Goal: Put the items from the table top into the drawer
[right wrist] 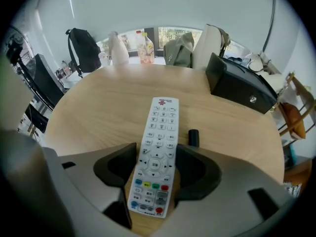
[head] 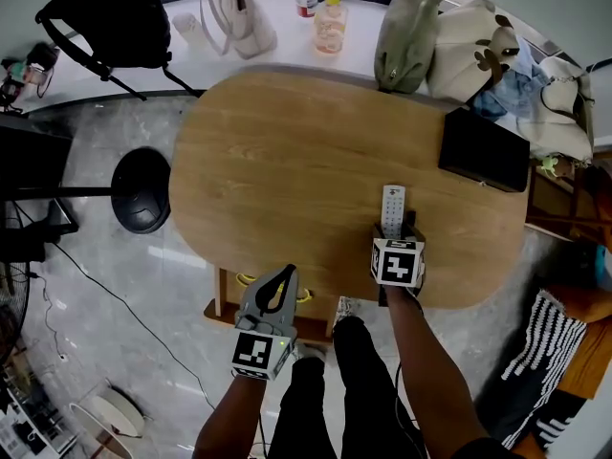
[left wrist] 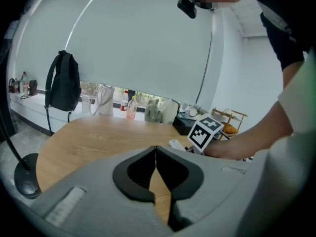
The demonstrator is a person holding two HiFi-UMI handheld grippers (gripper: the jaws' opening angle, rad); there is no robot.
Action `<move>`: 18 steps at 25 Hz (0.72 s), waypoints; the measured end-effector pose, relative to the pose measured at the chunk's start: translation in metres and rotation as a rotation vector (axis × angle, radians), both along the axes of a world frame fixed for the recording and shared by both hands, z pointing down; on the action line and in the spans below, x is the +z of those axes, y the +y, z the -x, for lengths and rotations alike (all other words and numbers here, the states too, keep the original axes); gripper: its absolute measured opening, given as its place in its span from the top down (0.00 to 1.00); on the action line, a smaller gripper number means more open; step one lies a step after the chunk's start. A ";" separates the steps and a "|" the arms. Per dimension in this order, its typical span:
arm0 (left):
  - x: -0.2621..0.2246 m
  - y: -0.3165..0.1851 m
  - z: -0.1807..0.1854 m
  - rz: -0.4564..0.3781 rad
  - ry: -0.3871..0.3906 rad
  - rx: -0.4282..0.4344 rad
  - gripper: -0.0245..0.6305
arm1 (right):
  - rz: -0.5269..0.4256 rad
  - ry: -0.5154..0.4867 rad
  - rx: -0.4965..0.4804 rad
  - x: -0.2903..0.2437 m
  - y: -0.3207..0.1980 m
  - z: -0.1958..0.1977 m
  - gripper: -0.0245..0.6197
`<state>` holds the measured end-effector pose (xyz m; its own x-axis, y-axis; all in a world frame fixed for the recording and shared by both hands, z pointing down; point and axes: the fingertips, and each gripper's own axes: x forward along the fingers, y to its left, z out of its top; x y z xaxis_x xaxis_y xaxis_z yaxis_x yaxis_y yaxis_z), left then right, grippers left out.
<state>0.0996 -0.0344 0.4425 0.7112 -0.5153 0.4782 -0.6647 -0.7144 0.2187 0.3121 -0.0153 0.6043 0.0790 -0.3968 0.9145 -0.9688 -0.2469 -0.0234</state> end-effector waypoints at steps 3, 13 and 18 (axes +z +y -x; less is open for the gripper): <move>0.000 -0.002 0.006 0.002 -0.014 -0.009 0.93 | -0.014 0.018 -0.006 -0.002 0.000 0.000 0.60; -0.001 0.018 0.018 -0.003 -0.008 -0.055 0.93 | -0.143 0.099 -0.171 -0.044 -0.004 0.015 0.60; -0.003 0.029 0.040 -0.011 -0.011 -0.088 0.93 | -0.213 0.114 -0.289 -0.073 -0.003 0.050 0.60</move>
